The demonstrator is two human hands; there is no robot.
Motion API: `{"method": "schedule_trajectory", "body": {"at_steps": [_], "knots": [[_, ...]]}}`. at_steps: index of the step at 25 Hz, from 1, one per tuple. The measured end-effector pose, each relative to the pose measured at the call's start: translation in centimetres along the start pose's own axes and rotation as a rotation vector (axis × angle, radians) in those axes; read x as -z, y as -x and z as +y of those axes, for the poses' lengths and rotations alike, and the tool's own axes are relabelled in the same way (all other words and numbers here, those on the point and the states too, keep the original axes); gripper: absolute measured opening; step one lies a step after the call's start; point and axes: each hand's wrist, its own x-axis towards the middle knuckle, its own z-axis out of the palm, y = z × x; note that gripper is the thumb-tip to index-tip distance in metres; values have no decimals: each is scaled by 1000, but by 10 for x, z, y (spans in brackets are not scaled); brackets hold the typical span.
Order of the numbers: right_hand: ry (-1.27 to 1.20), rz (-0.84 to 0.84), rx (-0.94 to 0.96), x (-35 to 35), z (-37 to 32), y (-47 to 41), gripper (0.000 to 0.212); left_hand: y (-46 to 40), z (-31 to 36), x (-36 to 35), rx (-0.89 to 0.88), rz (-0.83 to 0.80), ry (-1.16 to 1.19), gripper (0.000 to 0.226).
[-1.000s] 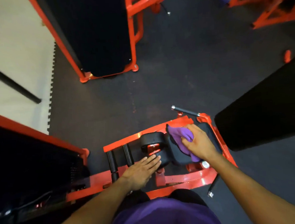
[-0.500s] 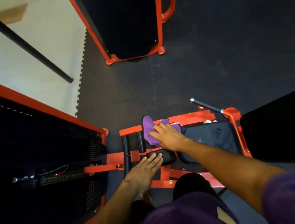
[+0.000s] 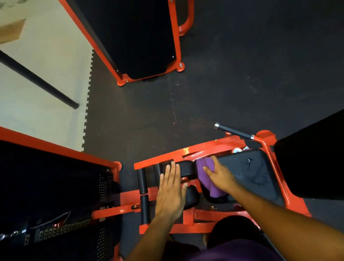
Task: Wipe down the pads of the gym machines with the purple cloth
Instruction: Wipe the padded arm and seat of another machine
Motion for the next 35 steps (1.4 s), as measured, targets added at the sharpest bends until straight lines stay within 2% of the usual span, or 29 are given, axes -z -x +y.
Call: {"method": "schedule_trajectory", "body": {"at_steps": [1,5,8,11,13,15,18,20,22,25,27,30,33,35], "knots": [[-139,30,-103,-2,2,1,36,-6,2,-6,4,6,-17,69],[-430,97,-241,-46,-4,-11,48,-11,-4,-32,-6,113,-36,65],[-641,102,-390,-87,15,-55,35,-15,-9,-45,-38,192,-37,64],[-901,-25,-537,-102,30,-94,10,-17,-11,-51,-58,238,-60,63],[-868,-79,-559,-96,28,-104,8,-18,-13,-55,-70,267,-66,62],[-813,-47,-536,-83,19,-91,11,-18,-13,-58,-79,285,-60,61],[-687,46,-415,-68,10,-63,15,-16,-14,-61,-93,310,-56,61],[-584,18,-331,-55,5,-49,16,-18,-15,-60,-89,313,-60,62],[-349,-31,-227,-35,-7,-58,11,-17,-16,-57,-91,310,-89,61],[52,-104,49,9,-51,-87,12,-8,-14,-61,-342,295,-204,54],[232,-267,352,26,-102,-91,18,-3,-15,-67,-433,287,-253,55],[456,-601,678,-1,-174,-97,25,-4,-11,-67,-356,294,-263,67],[931,-941,810,-72,-201,-113,25,-4,-14,-74,-337,321,-224,71],[1270,-1113,762,-117,-195,-128,10,-6,-13,-80,-342,339,-209,72]]}}
